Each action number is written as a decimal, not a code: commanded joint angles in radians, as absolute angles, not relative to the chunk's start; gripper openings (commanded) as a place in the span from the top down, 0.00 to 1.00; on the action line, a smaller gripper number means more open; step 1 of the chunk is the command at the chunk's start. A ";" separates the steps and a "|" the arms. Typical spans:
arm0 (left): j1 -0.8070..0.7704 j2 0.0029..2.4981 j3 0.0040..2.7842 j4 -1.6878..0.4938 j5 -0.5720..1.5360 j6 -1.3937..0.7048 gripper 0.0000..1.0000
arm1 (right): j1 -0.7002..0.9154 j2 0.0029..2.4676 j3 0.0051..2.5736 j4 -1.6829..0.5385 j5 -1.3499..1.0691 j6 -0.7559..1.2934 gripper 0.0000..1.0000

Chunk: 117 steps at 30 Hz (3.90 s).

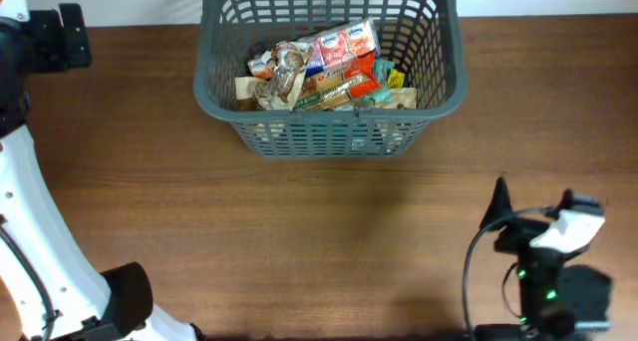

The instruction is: Pack container

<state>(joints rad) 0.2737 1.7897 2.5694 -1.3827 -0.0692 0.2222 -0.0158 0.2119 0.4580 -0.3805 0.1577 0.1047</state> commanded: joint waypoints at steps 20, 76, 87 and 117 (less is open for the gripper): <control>0.276 1.784 2.570 -1.382 -0.076 0.210 0.01 | -0.006 0.003 0.112 -0.373 0.192 0.110 0.01; 0.062 0.445 1.055 -1.030 -0.094 0.285 0.01 | -0.007 0.003 0.112 -0.373 0.192 0.110 0.01; 0.043 0.330 0.859 -0.517 -0.091 0.285 0.01 | -0.007 0.003 0.112 -0.373 0.192 0.110 0.01; -0.030 0.005 0.009 -0.052 -0.092 0.285 0.01 | -0.007 0.003 0.112 -0.373 0.192 0.110 0.01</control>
